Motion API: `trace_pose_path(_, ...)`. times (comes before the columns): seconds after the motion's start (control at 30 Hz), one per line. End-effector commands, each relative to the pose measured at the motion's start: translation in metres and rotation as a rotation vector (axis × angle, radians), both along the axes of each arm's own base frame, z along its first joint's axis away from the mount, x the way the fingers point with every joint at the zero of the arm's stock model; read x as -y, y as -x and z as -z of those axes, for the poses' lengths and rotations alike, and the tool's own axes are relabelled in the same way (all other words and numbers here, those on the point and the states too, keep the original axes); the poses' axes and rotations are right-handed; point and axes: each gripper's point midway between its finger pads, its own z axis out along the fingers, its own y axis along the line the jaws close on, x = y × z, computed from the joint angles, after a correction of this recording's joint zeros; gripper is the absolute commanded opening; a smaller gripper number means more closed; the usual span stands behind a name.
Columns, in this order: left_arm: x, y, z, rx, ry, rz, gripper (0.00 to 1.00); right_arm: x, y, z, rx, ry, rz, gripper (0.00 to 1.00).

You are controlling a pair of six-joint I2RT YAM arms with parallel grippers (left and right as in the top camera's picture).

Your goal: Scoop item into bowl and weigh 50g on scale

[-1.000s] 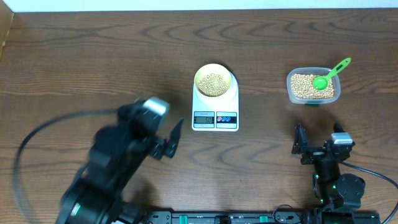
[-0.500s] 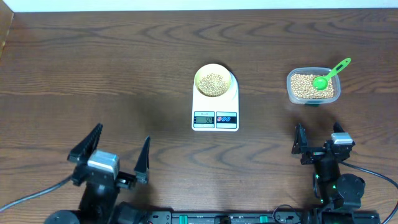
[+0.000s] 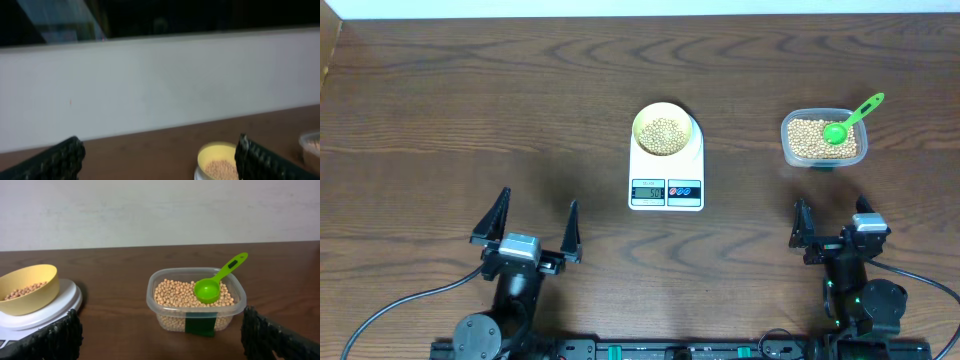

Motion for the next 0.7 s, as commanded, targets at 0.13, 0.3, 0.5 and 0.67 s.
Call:
trace_pose_path(0.13,-0.001,-0.013,0.026,0.089,0.049,-0.020,0.98,-0.001,0.000,0.000,0.001,-0.009,-0.001,0.99)
trace_pose_path(0.3,-0.007,-0.018,0.038,0.080,0.045,-0.051,0.98,-0.001,0.000,0.000,0.001,-0.009,-0.001,0.99)
trace_pose_path(0.5,-0.021,-0.029,0.075,-0.065,-0.002,-0.122,0.98,-0.001,0.000,0.000,0.001,-0.009,-0.001,0.99)
trace_pose_path(0.67,-0.056,-0.033,0.105,-0.184,-0.022,-0.267,0.98,-0.001,0.000,0.000,0.001,-0.009,-0.001,0.99)
